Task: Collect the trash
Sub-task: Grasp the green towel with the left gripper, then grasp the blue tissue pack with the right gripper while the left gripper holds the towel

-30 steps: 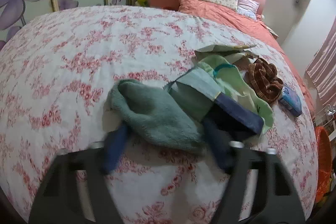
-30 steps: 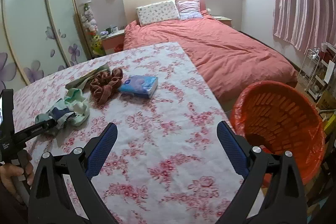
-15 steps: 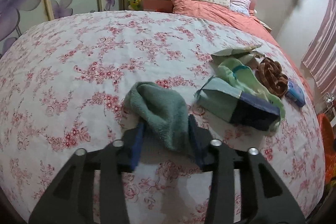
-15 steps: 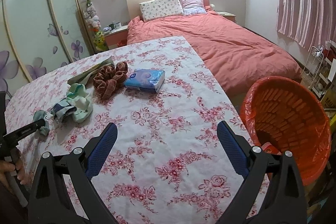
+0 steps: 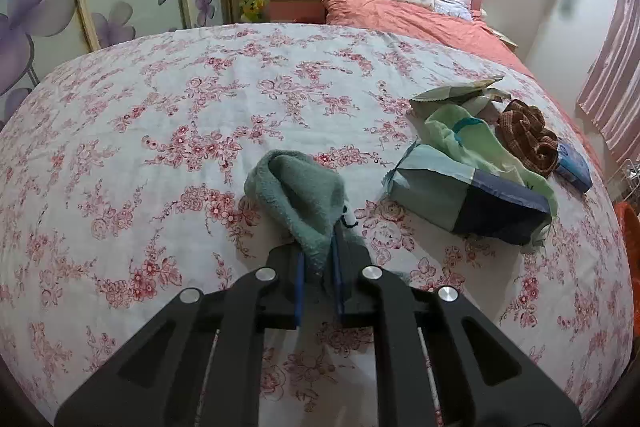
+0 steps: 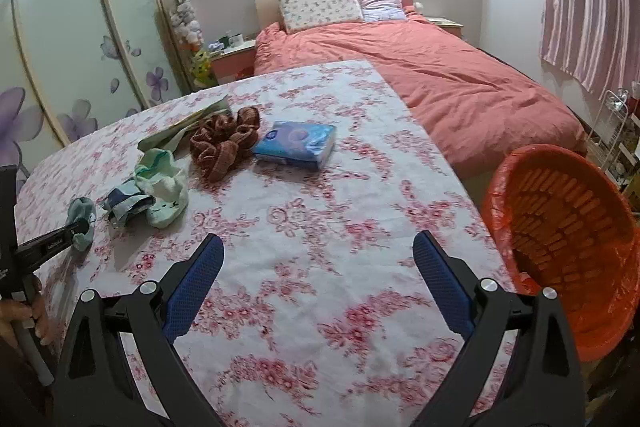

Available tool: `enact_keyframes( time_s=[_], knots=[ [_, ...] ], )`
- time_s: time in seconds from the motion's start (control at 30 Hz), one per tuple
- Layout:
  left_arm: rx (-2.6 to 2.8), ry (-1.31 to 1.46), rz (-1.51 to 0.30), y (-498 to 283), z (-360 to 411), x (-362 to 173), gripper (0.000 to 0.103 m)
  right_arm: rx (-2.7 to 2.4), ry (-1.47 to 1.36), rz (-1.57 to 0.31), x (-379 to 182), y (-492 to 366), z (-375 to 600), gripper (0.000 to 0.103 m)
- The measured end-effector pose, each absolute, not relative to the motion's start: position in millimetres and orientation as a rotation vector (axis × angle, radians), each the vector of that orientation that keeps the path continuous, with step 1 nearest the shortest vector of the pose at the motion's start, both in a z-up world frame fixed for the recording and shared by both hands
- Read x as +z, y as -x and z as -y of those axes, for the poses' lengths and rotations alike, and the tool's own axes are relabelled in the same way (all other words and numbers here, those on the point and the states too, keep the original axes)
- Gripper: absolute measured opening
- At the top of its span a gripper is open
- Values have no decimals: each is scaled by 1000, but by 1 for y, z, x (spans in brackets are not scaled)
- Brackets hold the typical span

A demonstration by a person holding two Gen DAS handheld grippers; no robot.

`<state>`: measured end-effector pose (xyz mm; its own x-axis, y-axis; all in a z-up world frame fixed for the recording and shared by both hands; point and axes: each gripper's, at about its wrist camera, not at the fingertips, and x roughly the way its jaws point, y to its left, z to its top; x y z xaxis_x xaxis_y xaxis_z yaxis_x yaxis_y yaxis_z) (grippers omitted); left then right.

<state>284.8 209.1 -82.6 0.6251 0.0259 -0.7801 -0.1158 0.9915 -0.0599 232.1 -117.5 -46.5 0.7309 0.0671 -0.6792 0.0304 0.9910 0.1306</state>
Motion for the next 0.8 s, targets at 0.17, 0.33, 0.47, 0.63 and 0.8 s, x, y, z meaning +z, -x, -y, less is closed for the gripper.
enact_keyframes(
  time_s=[0.17,0.33,0.47,0.63,0.8],
  knots=[
    [87,96,-895,-285,-209,-82,12,23,-129,-741,-49,-251,112,95],
    [87,102,-895,-284,-209,-82,13,7,-116,-741,-53,-293,111,95],
    [87,108,-895,-285,-210,-83,15,31,-48,-761,-62,-331,106,95],
    [82,121,-894,-285,-211,-83,15,113,8,-810,-71,-359,100,95],
    [81,123,-894,-285,-211,-83,15,133,71,-814,-71,-373,92,97]
  ],
)
